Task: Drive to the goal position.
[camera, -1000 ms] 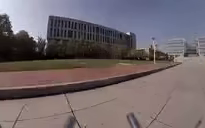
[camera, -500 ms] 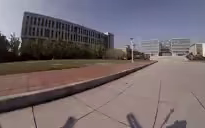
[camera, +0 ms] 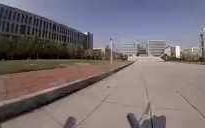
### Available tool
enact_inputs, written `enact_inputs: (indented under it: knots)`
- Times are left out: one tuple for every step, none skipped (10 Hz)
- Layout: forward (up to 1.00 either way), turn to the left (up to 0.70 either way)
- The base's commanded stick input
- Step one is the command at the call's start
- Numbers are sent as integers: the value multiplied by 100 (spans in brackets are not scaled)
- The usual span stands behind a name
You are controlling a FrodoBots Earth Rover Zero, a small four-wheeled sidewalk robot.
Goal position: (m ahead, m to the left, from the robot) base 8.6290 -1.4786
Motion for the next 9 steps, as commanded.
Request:
enact_inputs:
  knots:
    - [70,-35]
    - [70,-35]
    - [70,-33]
    - [70,-8]
    - [70,0]
    - [70,0]
    - [70,0]
    - [70,0]
    - [70,0]
